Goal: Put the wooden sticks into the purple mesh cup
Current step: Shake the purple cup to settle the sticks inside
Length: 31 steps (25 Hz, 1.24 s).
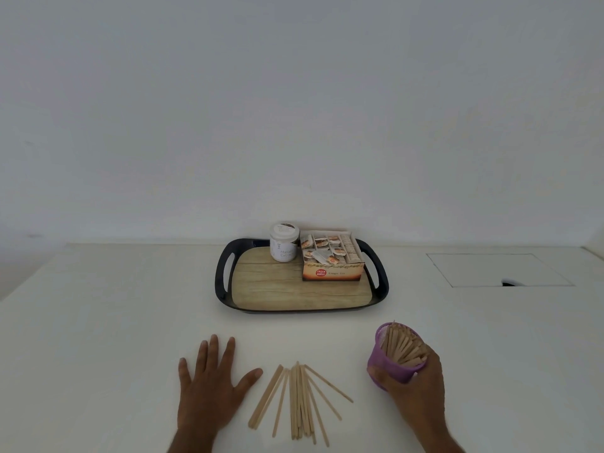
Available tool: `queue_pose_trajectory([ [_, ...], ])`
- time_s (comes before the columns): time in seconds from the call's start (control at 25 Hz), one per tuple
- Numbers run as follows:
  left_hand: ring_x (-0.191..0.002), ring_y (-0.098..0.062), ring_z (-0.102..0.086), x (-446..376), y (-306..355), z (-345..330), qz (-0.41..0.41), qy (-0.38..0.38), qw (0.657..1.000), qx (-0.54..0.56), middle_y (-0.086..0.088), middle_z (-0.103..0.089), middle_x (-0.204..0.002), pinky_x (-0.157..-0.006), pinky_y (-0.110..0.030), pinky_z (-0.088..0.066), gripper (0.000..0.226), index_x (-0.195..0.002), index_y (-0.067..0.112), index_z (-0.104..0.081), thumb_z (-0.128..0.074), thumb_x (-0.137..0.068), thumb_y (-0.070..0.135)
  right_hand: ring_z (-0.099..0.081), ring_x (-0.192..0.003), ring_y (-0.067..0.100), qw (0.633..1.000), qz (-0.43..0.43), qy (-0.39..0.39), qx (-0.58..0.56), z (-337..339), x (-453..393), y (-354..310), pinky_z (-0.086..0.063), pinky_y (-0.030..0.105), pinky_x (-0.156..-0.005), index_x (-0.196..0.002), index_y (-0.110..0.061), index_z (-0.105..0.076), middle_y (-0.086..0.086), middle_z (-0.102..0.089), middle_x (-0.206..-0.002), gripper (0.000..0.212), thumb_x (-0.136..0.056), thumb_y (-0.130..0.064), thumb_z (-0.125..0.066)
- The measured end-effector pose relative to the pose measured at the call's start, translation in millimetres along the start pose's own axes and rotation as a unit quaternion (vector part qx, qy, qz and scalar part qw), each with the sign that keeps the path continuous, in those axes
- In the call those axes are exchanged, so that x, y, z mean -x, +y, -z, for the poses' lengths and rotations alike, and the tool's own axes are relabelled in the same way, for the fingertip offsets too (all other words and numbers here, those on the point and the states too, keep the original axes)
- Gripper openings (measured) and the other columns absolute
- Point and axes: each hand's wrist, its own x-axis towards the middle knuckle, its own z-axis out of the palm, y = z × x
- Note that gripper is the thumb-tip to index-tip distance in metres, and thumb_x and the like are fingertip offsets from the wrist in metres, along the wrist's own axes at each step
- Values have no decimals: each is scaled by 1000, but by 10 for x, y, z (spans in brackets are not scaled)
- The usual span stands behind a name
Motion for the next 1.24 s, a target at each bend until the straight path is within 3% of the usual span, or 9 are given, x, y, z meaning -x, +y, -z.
queue_pose_trajectory([
  [0.12,-153,-20,11,2,5,6,-1,-1,1000,3,-2,9,-167,-121,-54,4,124,-157,33,6,27,-51,92,-55,-113,22,998,-3,-50,-38,39,-48,16,-54,38,-87,-141,-20,-38,-1,-53,-127,113,-45,-19,-98],
  [0.2,-153,-20,11,5,0,3,-2,1,1000,4,-2,8,-167,-121,-55,4,124,-157,33,6,28,-50,92,-50,-117,25,995,-15,-74,-59,64,-54,27,-49,34,-85,-146,-19,-29,1,-48,-130,111,-56,0,-90],
  [0.4,-154,-20,9,8,2,-17,-2,12,1000,-2,-2,6,-167,-121,-54,2,123,-157,34,4,30,-51,91,-65,-88,18,999,26,-25,-19,101,-84,43,-56,33,-73,-111,-19,-58,-1,-66,-102,93,-28,-41,-94],
  [0.52,-154,-20,9,-1,-5,-21,-3,11,1000,-3,-2,7,-167,-121,-55,3,122,-157,33,4,28,-53,91,-59,-111,23,996,11,-76,-49,125,-64,128,-53,37,-88,-137,-21,-39,-7,-59,-121,111,-40,-30,-92],
  [0.6,-154,-20,9,-7,-8,-32,-2,12,1000,-4,-2,6,-167,-121,-55,3,118,-157,33,4,25,-56,91,-57,-112,24,995,3,-88,-37,131,-65,139,-47,34,-88,-140,-22,-37,-6,-58,-122,111,-45,-16,-95],
  [0.8,-154,-20,8,-11,-13,-41,0,12,1000,-6,-2,4,-167,-121,-55,2,116,-157,33,2,20,-59,92,-57,-118,22,992,1,-116,-54,107,-123,253,-51,44,-97,-141,-26,-33,3,-55,-129,128,-31,-37,-98],
  [0.92,-154,-20,8,-7,-13,-49,-2,15,1000,-8,-2,4,-167,-121,-55,2,120,-157,33,3,25,-55,92,-59,-116,18,992,11,-112,-63,88,-101,263,-50,48,-99,-126,-53,-43,-8,-59,-127,104,-36,-31,-91],
  [1.16,-154,-20,10,-11,-22,-43,-1,10,1000,-6,-2,6,-167,-121,-55,3,118,-157,33,5,24,-56,91,-64,-104,23,997,19,41,-67,97,-112,136,-54,45,-90,-115,-37,-51,-4,-63,-115,87,-44,-19,-98],
  [1.24,-153,-20,10,-11,-22,-41,-1,6,1000,-7,-2,7,-167,-121,-55,3,117,-157,33,6,23,-57,91,-61,-105,16,997,54,25,-41,86,-88,72,-52,35,-87,-118,-29,-52,-6,-62,-115,88,-43,-22,-98],
])
